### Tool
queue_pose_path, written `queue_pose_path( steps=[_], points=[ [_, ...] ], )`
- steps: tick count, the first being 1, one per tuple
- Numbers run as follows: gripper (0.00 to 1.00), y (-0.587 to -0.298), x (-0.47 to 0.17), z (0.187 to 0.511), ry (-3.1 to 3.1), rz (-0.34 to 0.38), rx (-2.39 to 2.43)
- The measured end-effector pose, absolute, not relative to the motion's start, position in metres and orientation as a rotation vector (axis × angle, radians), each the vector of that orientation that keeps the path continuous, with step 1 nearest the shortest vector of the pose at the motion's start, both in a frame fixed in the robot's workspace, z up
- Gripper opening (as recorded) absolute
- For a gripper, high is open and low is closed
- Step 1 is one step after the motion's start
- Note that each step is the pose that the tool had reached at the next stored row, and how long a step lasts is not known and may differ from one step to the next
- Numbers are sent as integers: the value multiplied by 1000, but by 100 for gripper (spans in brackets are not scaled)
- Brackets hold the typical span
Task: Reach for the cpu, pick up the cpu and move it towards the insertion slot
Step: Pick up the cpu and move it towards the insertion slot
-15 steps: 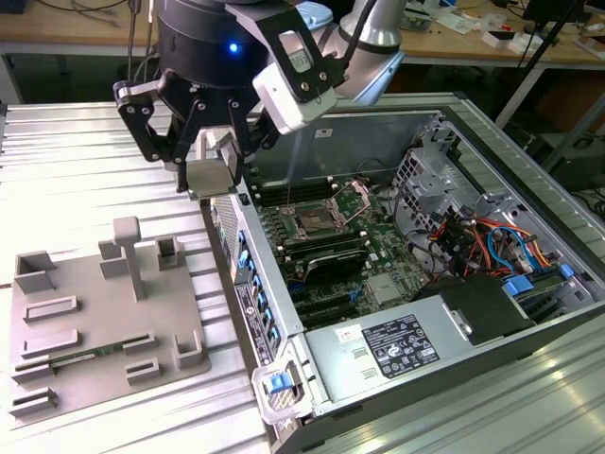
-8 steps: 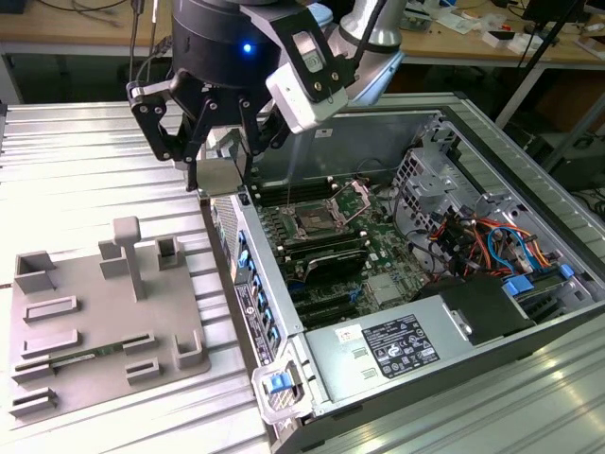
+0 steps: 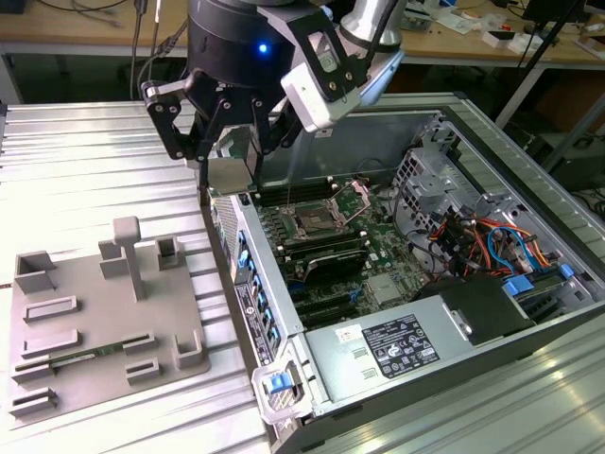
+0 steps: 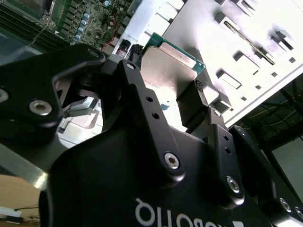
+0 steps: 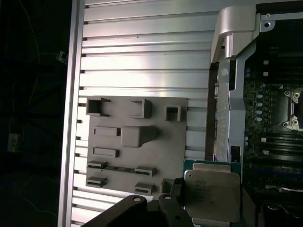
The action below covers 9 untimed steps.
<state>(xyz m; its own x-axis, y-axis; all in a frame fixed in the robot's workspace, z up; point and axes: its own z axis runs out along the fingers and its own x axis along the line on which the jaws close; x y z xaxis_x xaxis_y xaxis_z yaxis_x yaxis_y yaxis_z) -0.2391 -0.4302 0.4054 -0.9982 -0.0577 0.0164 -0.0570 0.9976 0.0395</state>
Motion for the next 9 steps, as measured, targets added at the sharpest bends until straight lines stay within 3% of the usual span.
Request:
queue_pose_path(
  steps=[9],
  points=[
    [55,-430,-228,405,-3122,-61,90]
  ],
)
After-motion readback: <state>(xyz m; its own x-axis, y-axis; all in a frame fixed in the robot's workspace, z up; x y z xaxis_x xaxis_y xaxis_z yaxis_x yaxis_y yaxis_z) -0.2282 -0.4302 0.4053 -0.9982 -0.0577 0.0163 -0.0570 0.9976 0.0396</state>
